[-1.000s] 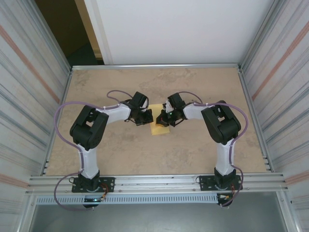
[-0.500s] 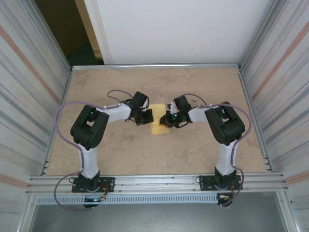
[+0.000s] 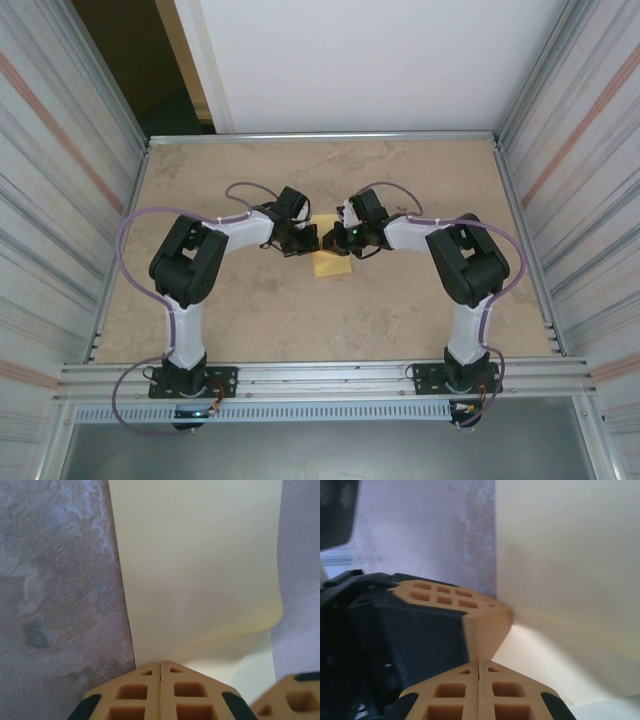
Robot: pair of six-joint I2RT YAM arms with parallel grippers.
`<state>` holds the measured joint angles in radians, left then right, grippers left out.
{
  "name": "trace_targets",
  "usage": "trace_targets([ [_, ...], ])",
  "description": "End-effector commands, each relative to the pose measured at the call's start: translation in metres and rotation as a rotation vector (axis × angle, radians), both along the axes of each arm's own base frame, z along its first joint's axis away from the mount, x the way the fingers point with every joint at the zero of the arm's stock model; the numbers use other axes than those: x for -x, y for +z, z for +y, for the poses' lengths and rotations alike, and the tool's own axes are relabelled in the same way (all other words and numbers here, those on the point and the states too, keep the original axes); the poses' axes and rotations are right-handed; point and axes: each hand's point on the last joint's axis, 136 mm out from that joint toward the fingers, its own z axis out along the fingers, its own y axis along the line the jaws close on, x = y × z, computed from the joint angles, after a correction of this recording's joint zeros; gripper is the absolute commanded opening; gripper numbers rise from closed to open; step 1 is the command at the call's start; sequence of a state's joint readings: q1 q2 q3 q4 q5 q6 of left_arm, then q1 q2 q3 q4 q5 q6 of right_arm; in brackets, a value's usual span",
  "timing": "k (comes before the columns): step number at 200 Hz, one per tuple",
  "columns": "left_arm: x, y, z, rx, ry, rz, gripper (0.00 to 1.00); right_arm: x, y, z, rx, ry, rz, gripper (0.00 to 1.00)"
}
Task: Fold a paper plane with a square sheet of paper (pick it up from the middle)
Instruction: Fold the triangle a second time at the center of the table.
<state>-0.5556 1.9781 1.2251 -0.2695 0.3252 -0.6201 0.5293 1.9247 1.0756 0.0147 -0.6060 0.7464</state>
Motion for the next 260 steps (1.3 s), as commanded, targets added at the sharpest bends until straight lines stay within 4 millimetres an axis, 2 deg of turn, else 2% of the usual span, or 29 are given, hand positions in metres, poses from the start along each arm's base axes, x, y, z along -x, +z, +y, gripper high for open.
trace_targets([
  [1, 0.015, -0.028, 0.017, -0.087, -0.011, 0.082, 0.00, -0.006, -0.014, -0.007, 0.023, -0.012, 0.028, 0.00],
  [42, 0.012, -0.026, 0.016, -0.082, -0.008, 0.076, 0.00, -0.007, -0.033, -0.013, 0.046, -0.027, 0.069, 0.00],
  [69, 0.007, -0.014, 0.013, -0.069, -0.012, 0.055, 0.00, -0.003, -0.050, -0.025, 0.101, -0.060, 0.102, 0.00],
  [95, 0.000, 0.011, 0.003, -0.007, -0.013, 0.016, 0.00, 0.003, -0.068, -0.038, 0.143, -0.109, 0.153, 0.00],
  [117, -0.003, 0.044, -0.007, 0.084, -0.006, -0.031, 0.02, 0.009, -0.077, -0.044, 0.170, -0.135, 0.184, 0.00],
  [140, 0.010, 0.062, -0.017, 0.173, 0.011, -0.046, 0.05, 0.011, -0.083, -0.049, 0.198, -0.154, 0.200, 0.00],
  [172, 0.036, 0.059, -0.027, 0.249, 0.030, -0.002, 0.02, 0.013, -0.089, -0.053, 0.228, -0.164, 0.221, 0.00],
  [200, 0.054, 0.048, -0.035, 0.230, 0.003, 0.039, 0.00, 0.015, -0.091, -0.053, 0.232, -0.165, 0.234, 0.00],
  [222, 0.061, 0.033, -0.029, 0.184, 0.015, 0.070, 0.00, 0.014, -0.091, -0.053, 0.232, -0.169, 0.236, 0.00],
  [260, 0.064, 0.022, -0.028, 0.164, 0.004, 0.094, 0.00, 0.015, -0.091, -0.053, 0.229, -0.169, 0.240, 0.00],
])
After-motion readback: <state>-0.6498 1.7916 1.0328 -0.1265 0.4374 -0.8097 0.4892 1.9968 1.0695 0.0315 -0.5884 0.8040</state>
